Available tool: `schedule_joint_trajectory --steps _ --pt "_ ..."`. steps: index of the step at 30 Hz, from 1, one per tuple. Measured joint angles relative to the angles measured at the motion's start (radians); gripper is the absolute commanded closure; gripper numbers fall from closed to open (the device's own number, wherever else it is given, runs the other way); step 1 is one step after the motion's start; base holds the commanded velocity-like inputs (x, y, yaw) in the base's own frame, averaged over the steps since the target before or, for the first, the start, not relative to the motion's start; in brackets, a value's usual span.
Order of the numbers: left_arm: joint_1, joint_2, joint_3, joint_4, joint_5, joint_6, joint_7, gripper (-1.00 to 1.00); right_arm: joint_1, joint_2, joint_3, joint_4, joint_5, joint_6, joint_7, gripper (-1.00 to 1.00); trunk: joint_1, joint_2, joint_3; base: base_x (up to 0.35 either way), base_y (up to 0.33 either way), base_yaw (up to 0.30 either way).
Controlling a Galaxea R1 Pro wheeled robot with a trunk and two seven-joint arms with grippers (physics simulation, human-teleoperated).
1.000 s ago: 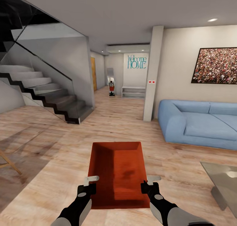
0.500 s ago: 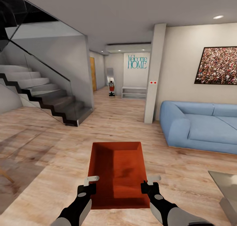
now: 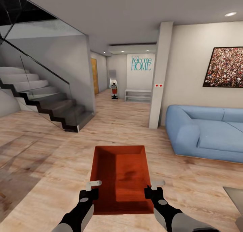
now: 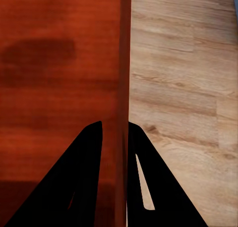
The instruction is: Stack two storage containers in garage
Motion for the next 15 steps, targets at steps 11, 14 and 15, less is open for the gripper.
schedule_joint_trajectory --steps 11,14,15 --pt "0.000 0.005 -0.009 -0.001 0.006 0.000 -0.003 1.00 0.000 0.003 0.001 0.000 -0.005 -0.001 -0.002 1.00 0.000 0.000 0.000 0.321 0.000 0.000" --pt "0.000 0.005 -0.010 -0.002 0.006 0.000 -0.003 1.00 0.000 0.003 0.002 0.000 -0.006 -0.001 -0.002 1.00 0.000 0.000 0.000 0.321 0.000 0.000" --pt "0.000 0.005 -0.010 -0.002 0.006 0.000 -0.003 1.00 0.000 0.003 0.002 0.000 -0.006 -0.001 -0.002 1.00 0.000 0.000 0.000 0.321 0.000 0.000"
